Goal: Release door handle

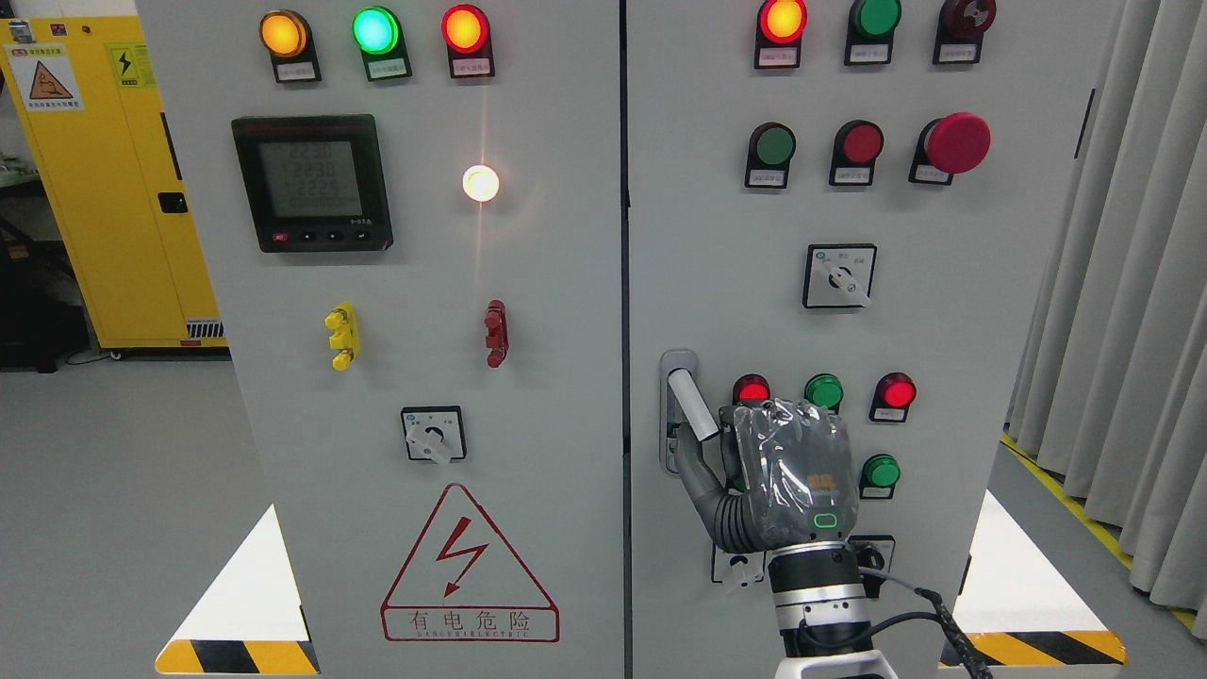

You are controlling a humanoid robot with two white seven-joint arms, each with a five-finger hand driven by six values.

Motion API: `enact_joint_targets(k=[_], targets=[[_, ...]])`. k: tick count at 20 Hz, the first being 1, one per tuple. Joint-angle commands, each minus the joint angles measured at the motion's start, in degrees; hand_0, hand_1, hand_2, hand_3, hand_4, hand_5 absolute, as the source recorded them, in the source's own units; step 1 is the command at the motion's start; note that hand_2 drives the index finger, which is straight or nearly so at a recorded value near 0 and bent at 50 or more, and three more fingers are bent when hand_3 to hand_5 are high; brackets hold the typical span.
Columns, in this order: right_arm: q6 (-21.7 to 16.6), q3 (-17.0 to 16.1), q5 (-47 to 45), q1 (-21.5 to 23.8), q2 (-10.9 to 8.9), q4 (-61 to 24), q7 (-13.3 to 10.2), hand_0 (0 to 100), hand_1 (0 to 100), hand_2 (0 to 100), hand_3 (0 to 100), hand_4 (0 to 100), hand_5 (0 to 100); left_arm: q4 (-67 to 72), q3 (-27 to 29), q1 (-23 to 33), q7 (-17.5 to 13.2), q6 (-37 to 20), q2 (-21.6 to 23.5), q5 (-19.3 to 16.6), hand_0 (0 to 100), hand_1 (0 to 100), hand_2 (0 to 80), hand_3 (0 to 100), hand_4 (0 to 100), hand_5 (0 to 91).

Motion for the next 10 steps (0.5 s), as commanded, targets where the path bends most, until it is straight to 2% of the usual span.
enact_joint_targets(k=[1, 10], targets=[[0.02, -0.45, -0.05, 0.01, 0.00, -0.33, 0.05, 63, 44, 100, 100, 100, 100, -0.70, 0.00, 0.00, 0.00, -0.03, 0.00, 0.00, 12, 56, 0.0, 0, 0, 0.0], [0.02, -0.80, -0.05, 0.01, 0.00, -0.68, 0.05, 59, 43, 100, 100, 100, 100, -0.70, 0.00, 0.00, 0.00, -0.03, 0.00, 0.00, 12, 56, 0.0, 0, 0, 0.0]])
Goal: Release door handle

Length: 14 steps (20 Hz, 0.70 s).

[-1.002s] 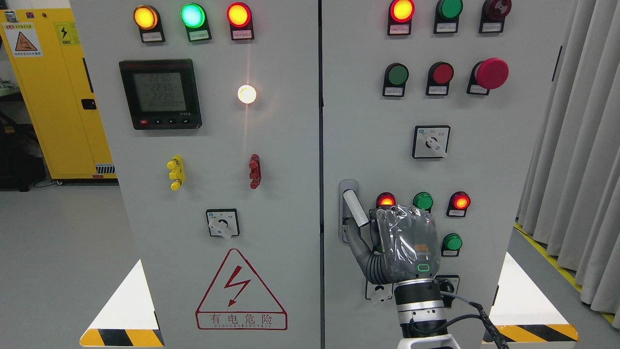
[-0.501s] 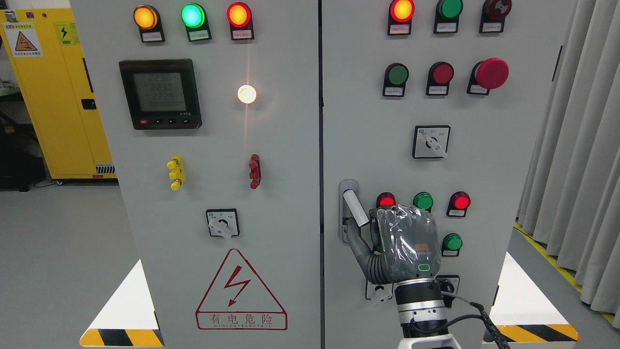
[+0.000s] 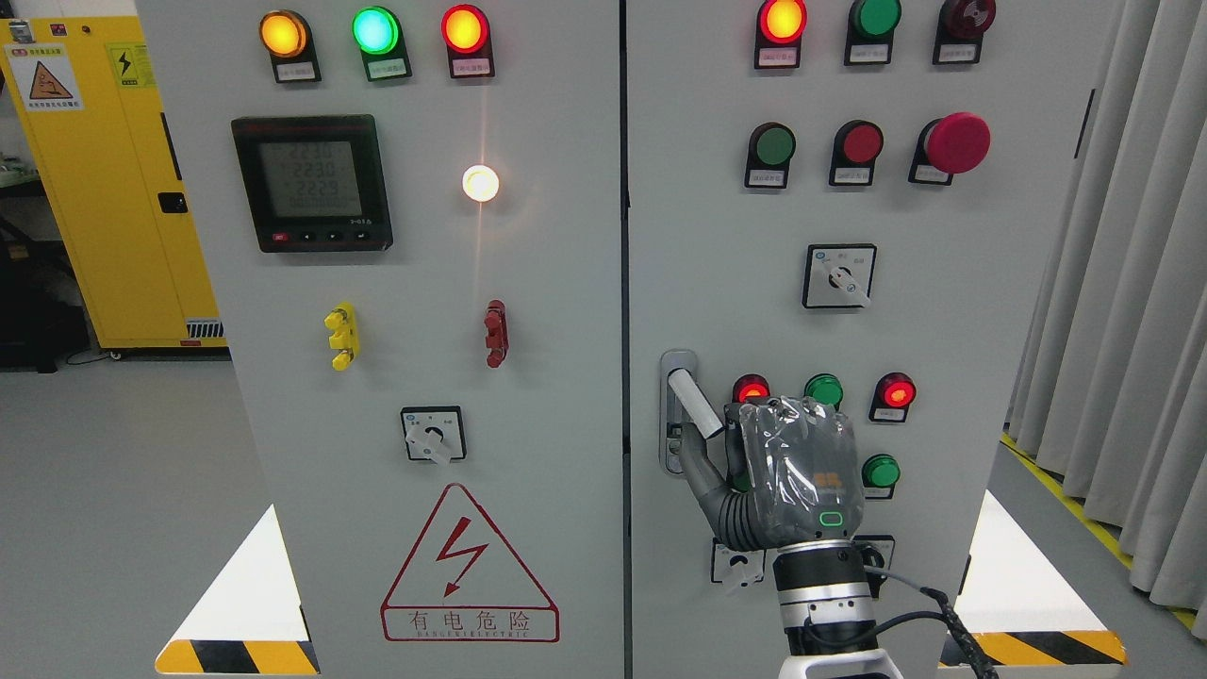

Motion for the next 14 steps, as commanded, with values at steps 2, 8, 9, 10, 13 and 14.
enact_joint_targets(k=[2, 8, 9, 10, 13, 14], targets=[[0.00, -0.33, -0.01, 0.00, 0.00, -0.20, -0.04, 59, 43, 100, 100, 100, 100, -0.70, 0.00, 0.00, 0.00, -0.04, 0.00, 0.00, 12, 56, 0.0, 0, 0, 0.0], [-0.09, -0.77, -0.01, 0.00, 0.00, -0.29, -0.04, 58, 43, 100, 100, 100, 100, -0.70, 0.00, 0.00, 0.00, -0.04, 0.00, 0.00, 12, 56, 0.0, 0, 0, 0.0], [-0.09, -0.77, -0.01, 0.00, 0.00, -0.29, -0.04, 58, 43, 100, 100, 100, 100, -0.70, 0.00, 0.00, 0.00, -0.04, 0.00, -0.09, 12, 56, 0.0, 0, 0, 0.0], [-0.09, -1.03, -0.01, 0.00, 0.00, -0.29, -0.04, 58, 43, 100, 100, 100, 100, -0.70, 0.00, 0.00, 0.00, -0.04, 0.00, 0.00, 12, 56, 0.0, 0, 0, 0.0], [-0.09, -1.30, -0.10, 0.00, 0.00, -0.73, -0.04, 57, 43, 100, 100, 100, 100, -0.70, 0.00, 0.00, 0.00, -0.04, 0.00, 0.00, 12, 56, 0.0, 0, 0, 0.0], [-0.09, -1.30, -0.10, 0.00, 0.00, -0.73, -0.04, 57, 43, 100, 100, 100, 100, -0.70, 0.00, 0.00, 0.00, -0.04, 0.00, 0.00, 12, 56, 0.0, 0, 0, 0.0]])
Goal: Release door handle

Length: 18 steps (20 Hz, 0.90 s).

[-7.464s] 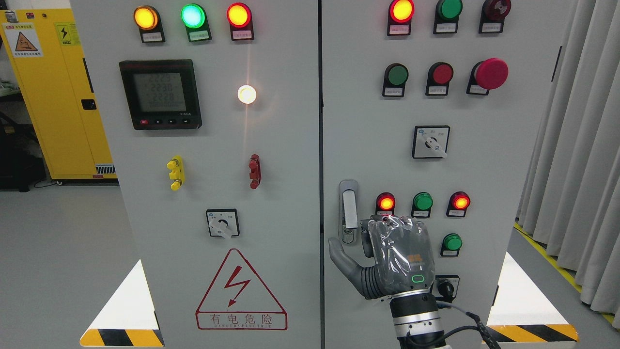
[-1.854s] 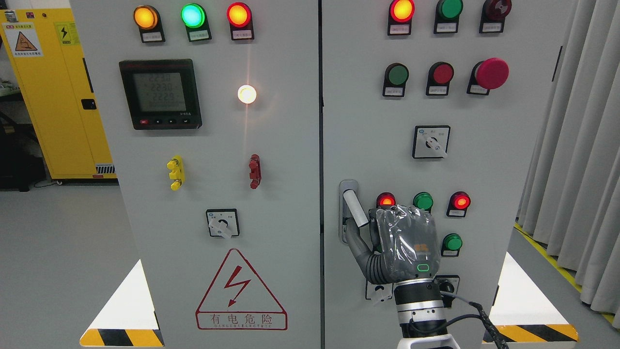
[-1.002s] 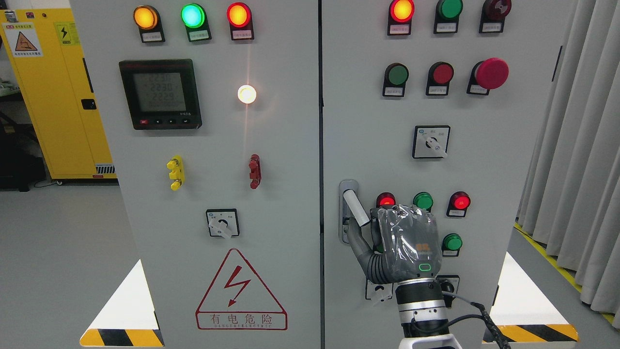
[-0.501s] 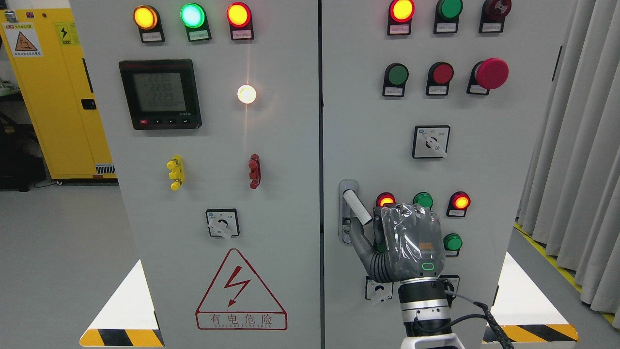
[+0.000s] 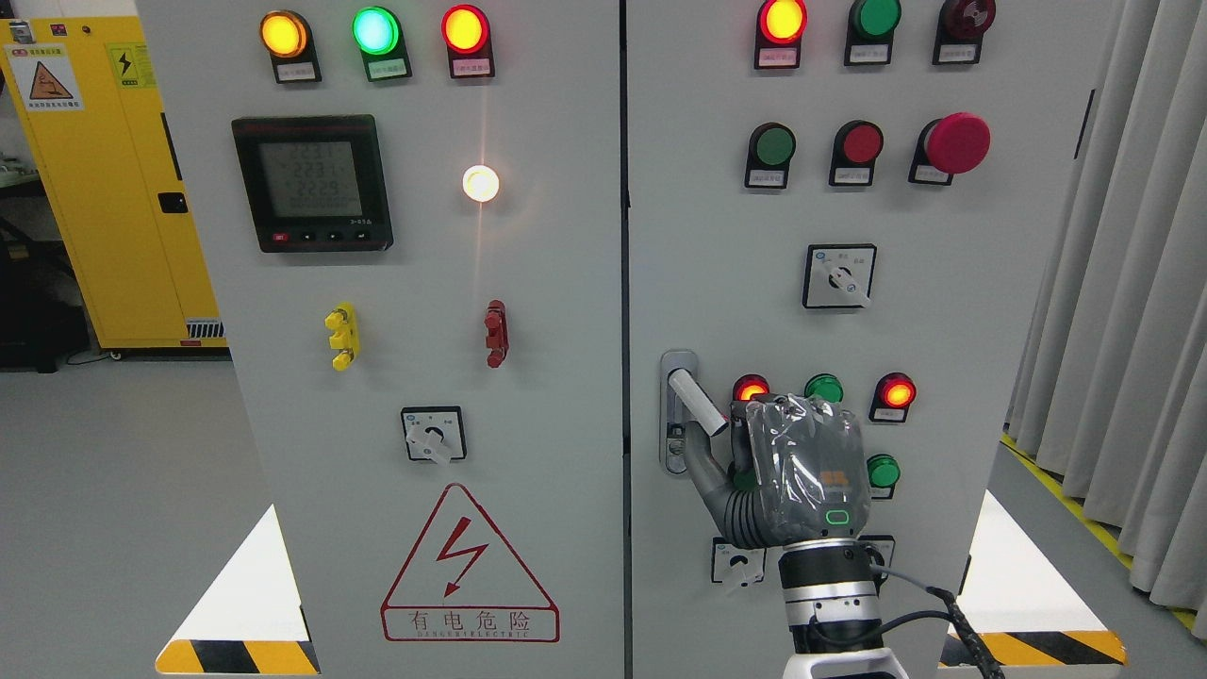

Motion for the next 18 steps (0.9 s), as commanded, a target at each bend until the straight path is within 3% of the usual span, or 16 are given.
enact_joint_targets(k=[1, 18], targets=[[-0.10, -0.63, -0.06, 0.00, 0.00, -0.45, -0.04, 57, 43, 100, 100, 100, 100, -0.70, 0.00, 0.00, 0.00, -0.03, 0.00, 0.01, 12, 56, 0.0, 0, 0, 0.0], [-0.19, -0.72, -0.06, -0.53, 0.00, -0.62, 0.23, 55, 43, 100, 100, 100, 100, -0.70, 0.00, 0.00, 0.00, -0.03, 0.00, 0.01, 12, 56, 0.0, 0, 0, 0.0]])
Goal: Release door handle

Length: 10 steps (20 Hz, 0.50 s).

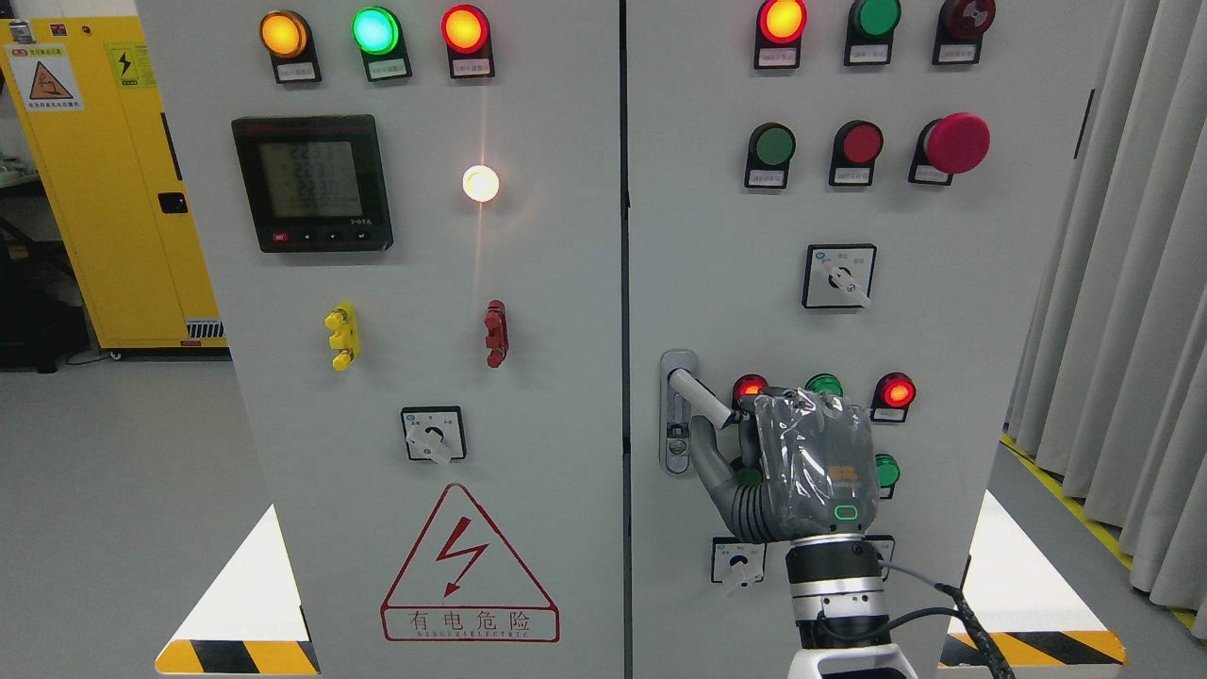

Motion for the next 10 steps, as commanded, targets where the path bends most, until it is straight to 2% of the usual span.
enact_joint_targets(k=[1, 10], targets=[[-0.02, -0.24, 0.00, -0.18, 0.00, -0.20, 0.18, 55, 43, 100, 100, 100, 100, -0.70, 0.00, 0.00, 0.00, -0.03, 0.00, 0.00, 12, 56, 0.0, 0, 0, 0.0], [-0.03, -0.59, 0.09, -0.09, 0.00, -0.46, 0.09, 52, 45, 100, 100, 100, 100, -0.70, 0.00, 0.00, 0.00, -0.03, 0.00, 0.00, 12, 56, 0.0, 0, 0, 0.0]])
